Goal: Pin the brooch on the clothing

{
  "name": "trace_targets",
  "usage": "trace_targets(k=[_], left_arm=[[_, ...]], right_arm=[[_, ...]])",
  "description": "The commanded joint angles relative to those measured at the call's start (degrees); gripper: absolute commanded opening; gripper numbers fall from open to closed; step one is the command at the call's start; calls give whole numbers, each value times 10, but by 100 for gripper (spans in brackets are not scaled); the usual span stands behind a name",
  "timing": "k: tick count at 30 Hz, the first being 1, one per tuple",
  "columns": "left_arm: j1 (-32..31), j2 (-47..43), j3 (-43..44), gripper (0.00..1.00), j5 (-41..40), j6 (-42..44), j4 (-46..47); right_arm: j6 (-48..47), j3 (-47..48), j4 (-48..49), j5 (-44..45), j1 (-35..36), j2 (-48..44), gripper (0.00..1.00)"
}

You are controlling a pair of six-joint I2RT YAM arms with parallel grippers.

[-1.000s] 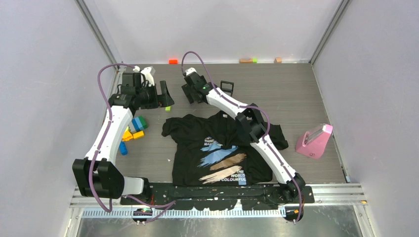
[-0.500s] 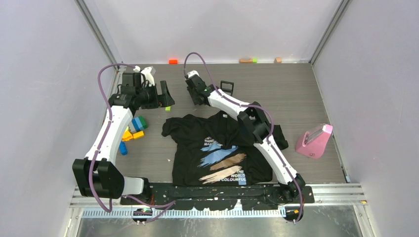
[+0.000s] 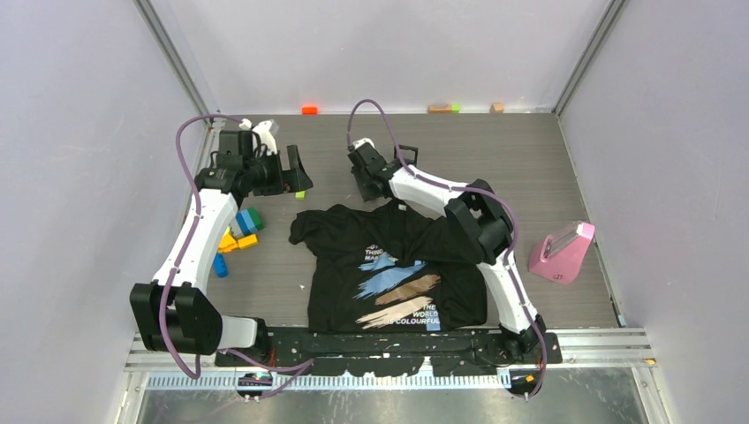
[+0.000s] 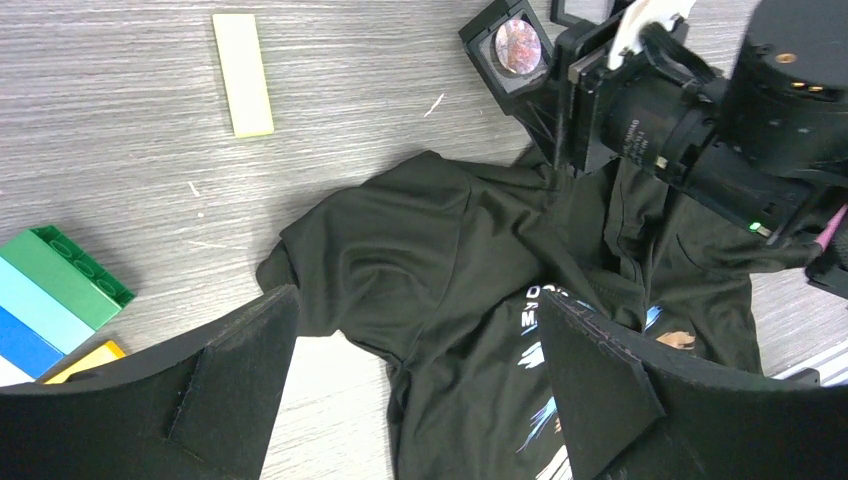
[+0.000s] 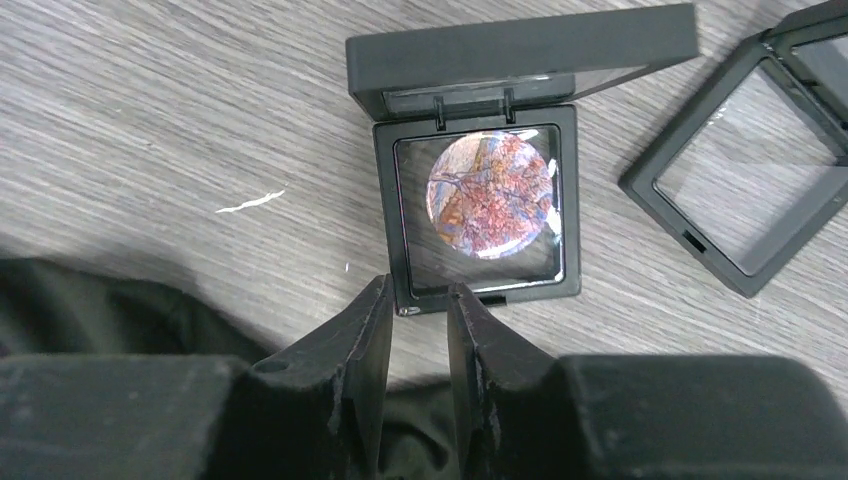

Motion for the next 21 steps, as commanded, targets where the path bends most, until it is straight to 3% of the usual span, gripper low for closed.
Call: trace_targets(k=[1, 8, 21], left_arm=[[0, -1, -1, 91, 15, -2, 13], [0, -2, -1, 91, 17, -3, 15], [0, -4, -2, 91, 16, -2, 15]], right_arm=[[15, -13, 22, 6, 3, -76, 32], [-8, 11, 21, 31, 2, -70, 40], [-33, 129, -28, 49, -6, 36, 49]])
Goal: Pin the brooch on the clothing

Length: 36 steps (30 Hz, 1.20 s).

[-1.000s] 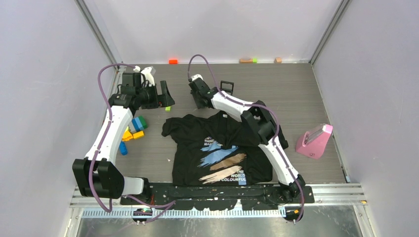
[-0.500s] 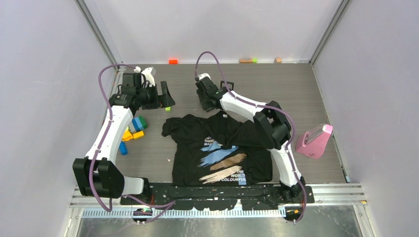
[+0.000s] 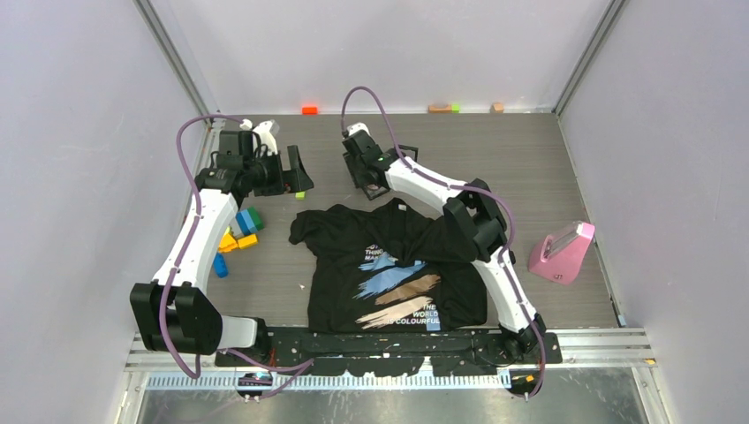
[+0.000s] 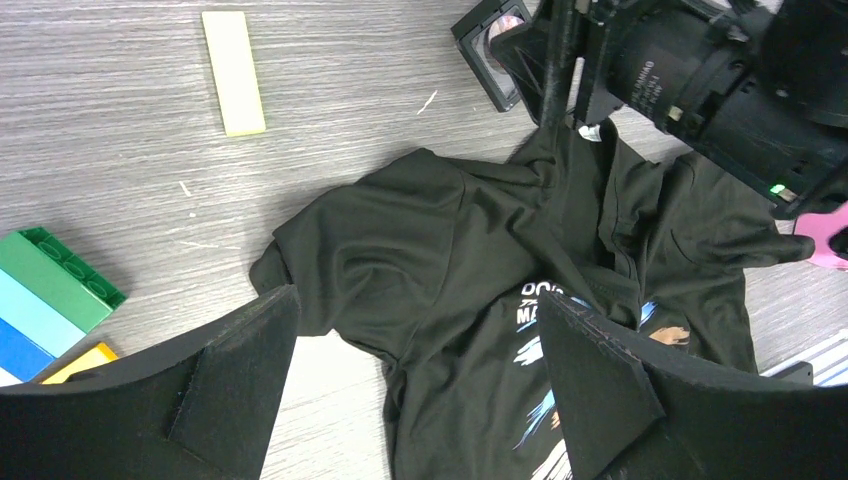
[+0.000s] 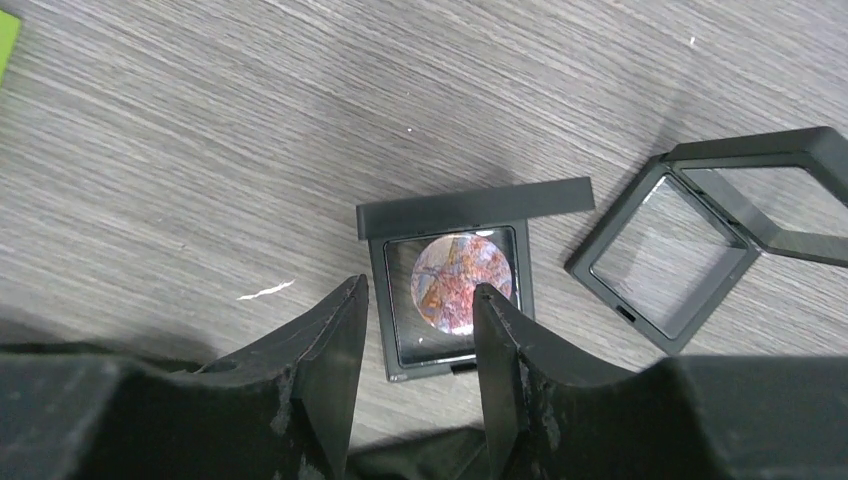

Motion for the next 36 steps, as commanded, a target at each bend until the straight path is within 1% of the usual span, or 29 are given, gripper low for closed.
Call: trace_targets(k=[1, 7, 12, 16, 18, 32, 33, 35, 36], left_arm=[[0, -3, 0, 91, 8, -2, 15], [0, -2, 1, 91, 9, -3, 15], [0, -1, 1, 87, 14, -3, 15], [0, 0, 0, 87, 15, -3, 16], [0, 1, 0, 84, 15, -3, 16], [0, 1, 0, 84, 15, -3, 16], [0, 1, 0, 84, 15, -3, 16], [0, 0, 0, 84, 15, -3, 16], [0, 0, 0, 84, 15, -3, 16]], right_arm=[[-3, 48, -20, 14, -5, 30, 49], [12, 46, -24, 28, -6, 38, 50], [38, 41, -37, 33, -15, 43, 51], [54, 38, -41, 9, -24, 49, 51], [58, 39, -44, 0, -25, 52, 51], [101, 31, -62, -8, -41, 66, 54], [103, 30, -62, -6, -40, 66, 54], [106, 25, -62, 8, -40, 64, 51], [108, 21, -60, 12, -41, 61, 47]])
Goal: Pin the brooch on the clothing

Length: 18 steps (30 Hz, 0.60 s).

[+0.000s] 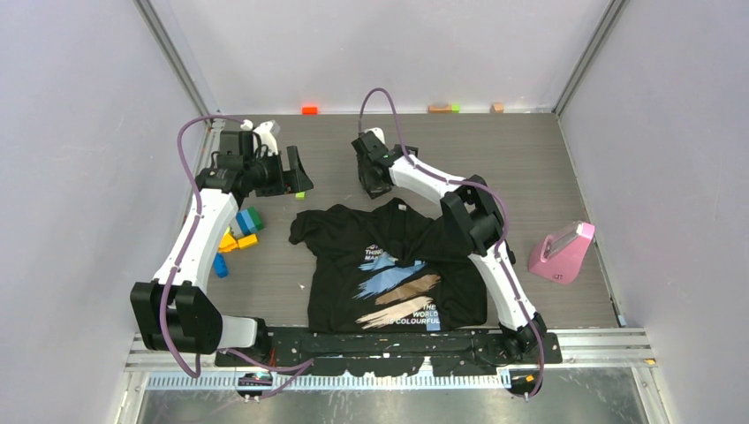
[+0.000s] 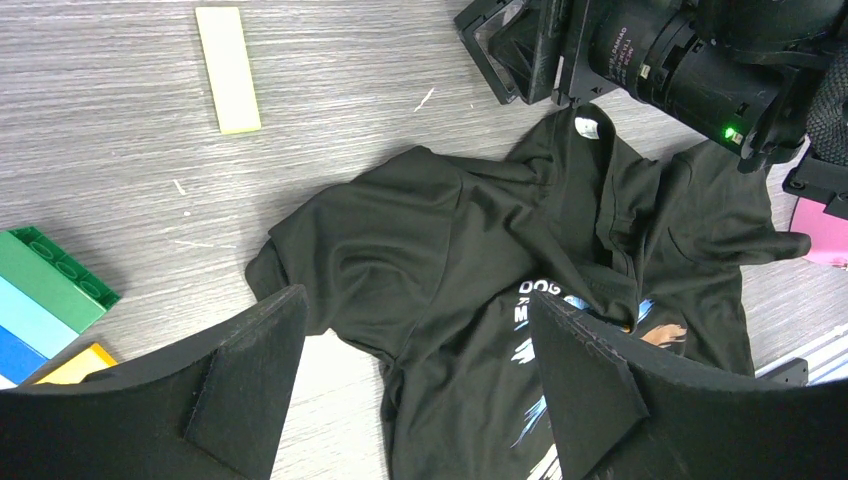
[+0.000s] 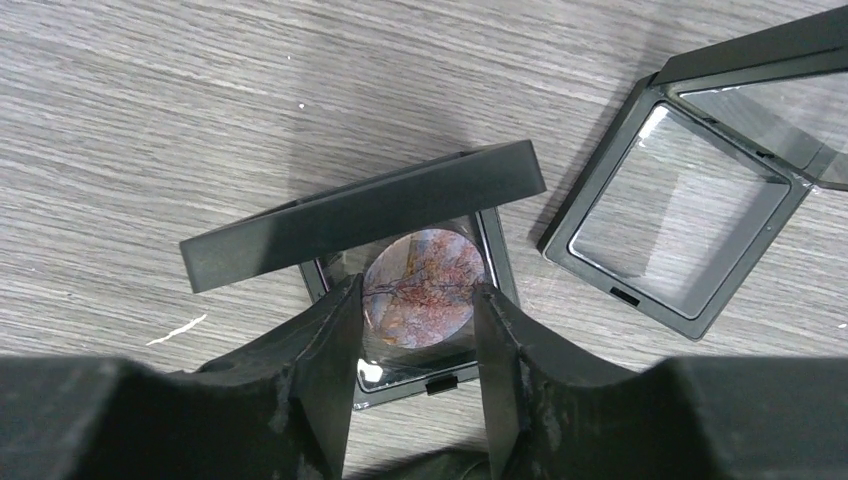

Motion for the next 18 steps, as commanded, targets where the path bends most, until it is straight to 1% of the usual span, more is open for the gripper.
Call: trace_targets(k=[1, 5, 9, 16, 18], left_arm=[[0, -2, 1, 84, 10, -1, 16], [0, -1, 1, 84, 10, -2, 16], [0, -1, 0, 84, 10, -2, 16], [0, 0, 1, 84, 11, -3, 17], [0, 0, 0, 84, 11, -3, 17]], right_arm=[[20, -11, -9, 23, -4, 6, 44], [23, -44, 17, 43, -3, -19, 38], [17, -75, 54, 54, -2, -52, 34], [-4, -100, 84, 91, 8, -78, 26], [-8, -108, 91, 105, 11, -84, 18]])
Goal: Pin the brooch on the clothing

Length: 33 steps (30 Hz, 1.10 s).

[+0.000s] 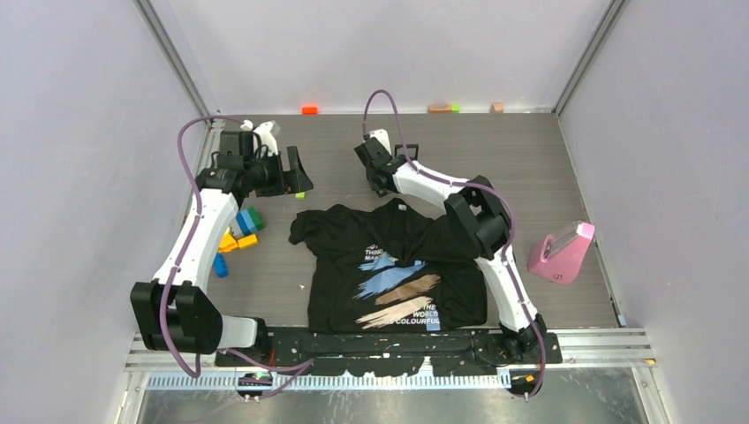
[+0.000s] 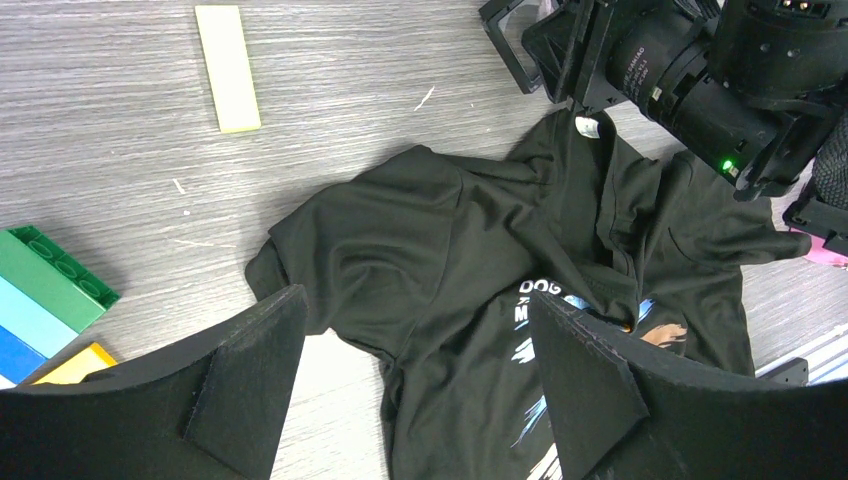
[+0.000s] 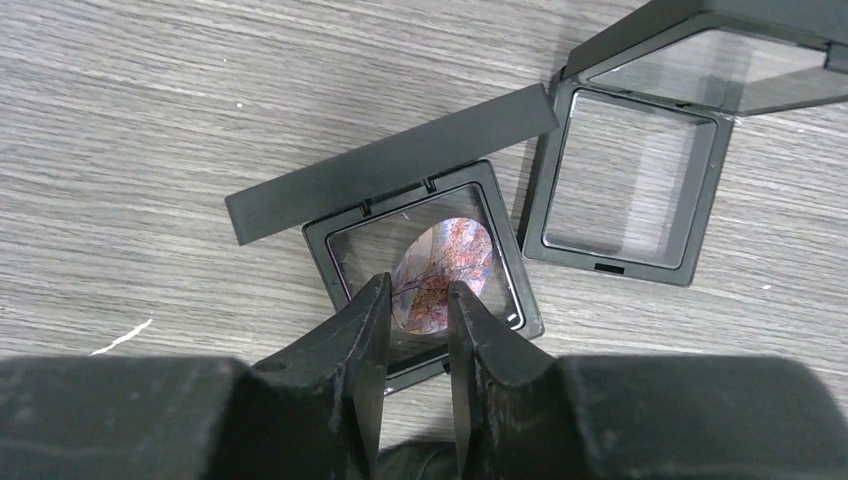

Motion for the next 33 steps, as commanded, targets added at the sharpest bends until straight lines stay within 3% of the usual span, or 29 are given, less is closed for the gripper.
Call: trace_targets(k=[1, 14, 23, 29, 33], left_arm=[[0, 0, 1, 84, 12, -3, 17], [0, 0, 0, 84, 15, -4, 19], [0, -1, -3, 84, 33, -3, 25], [-20, -4, -10, 83, 112, 2, 53], [-61, -3, -13, 83, 168, 12, 69]], right_arm=[[-11, -19, 23, 47, 8, -41, 16], [-27, -42, 32, 128, 26, -84, 1], [-32, -68, 40, 127, 26, -125, 0], [-19, -166, 78, -31, -1, -242, 0], [-9, -252, 97, -252, -53, -337, 0]])
